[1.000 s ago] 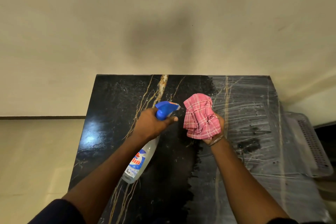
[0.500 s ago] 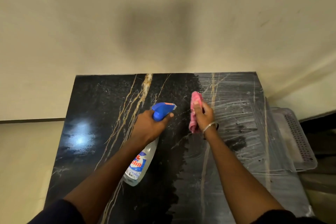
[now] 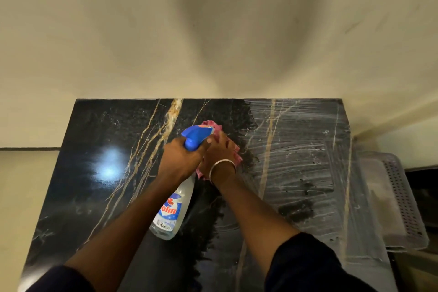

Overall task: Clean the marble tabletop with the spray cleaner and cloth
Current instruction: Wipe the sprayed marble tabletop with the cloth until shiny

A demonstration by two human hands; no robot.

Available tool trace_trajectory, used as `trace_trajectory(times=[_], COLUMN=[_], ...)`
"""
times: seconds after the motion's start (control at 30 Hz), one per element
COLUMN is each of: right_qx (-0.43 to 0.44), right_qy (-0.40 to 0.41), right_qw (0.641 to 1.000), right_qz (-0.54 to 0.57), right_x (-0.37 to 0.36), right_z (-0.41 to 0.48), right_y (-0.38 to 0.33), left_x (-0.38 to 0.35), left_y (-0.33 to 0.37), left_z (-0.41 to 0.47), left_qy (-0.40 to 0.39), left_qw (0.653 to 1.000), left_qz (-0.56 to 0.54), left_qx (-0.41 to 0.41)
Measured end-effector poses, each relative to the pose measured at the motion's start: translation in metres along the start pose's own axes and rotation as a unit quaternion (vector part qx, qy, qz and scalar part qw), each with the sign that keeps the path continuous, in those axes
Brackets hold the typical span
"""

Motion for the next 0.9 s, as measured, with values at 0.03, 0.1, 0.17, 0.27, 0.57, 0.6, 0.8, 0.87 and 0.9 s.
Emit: trace_trajectory(times=[0.03,0.1,0.17,0.27,0.57,0.6,0.8,0.87,0.9], right_qx=[0.007,0.020,-0.034,-0.131,-0.206,-0.152,0.037,0.014,-0.013], right_qy=[0.003,0.035,0.059,0.050,0.074,0.058,-0.021,0.020,0.043], right_qw=[1.000,0.999,0.998,0.990,0.973,0.985,0.999,1.000,0.999], right_qz=[0.000,0.002,0.014,0.002,0.076,0.065,-0.028,-0.006,0.006], right_x=[0.001,0.000,-0.001,0.002,0.027,0.027,0.022,0.023,0.023], right_z=[0.005,0.017,0.035,0.064,0.095,0.097,0.100,0.105,0.108], right_y=[0.004,0.023,0.060,0.139,0.106,0.080,0.016,0.044,0.065], left_x=[-0.004,-0.010,-0.013,-0.020,-0.024,-0.022,-0.016,-0.015,-0.015], left_y=[0.001,0.002,0.002,0.001,-0.001,-0.003,-0.012,-0.013,-0.014], left_z=[0.003,0.009,0.014,0.021,0.034,0.035,0.040,0.042,0.043], left_qy=[-0.004,-0.013,-0.011,-0.011,-0.015,-0.011,0.000,-0.010,-0.010], left_qw=[1.000,1.000,1.000,1.000,1.000,0.999,0.999,0.999,0.999], left_qz=[0.003,-0.002,-0.006,-0.004,0.011,0.015,0.024,0.021,0.017], left_qx=[0.004,0.003,0.005,0.019,0.021,0.026,0.049,0.042,0.040])
Point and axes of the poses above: each hand's wrist, its own z-axis towards the middle knuckle, its own x-axis out of the back of the hand, y = z × x, the point moved 4 cm from there along z, towards the middle knuckle, and after that the axes turned 14 degrees about -x, right-handed, at the moved point
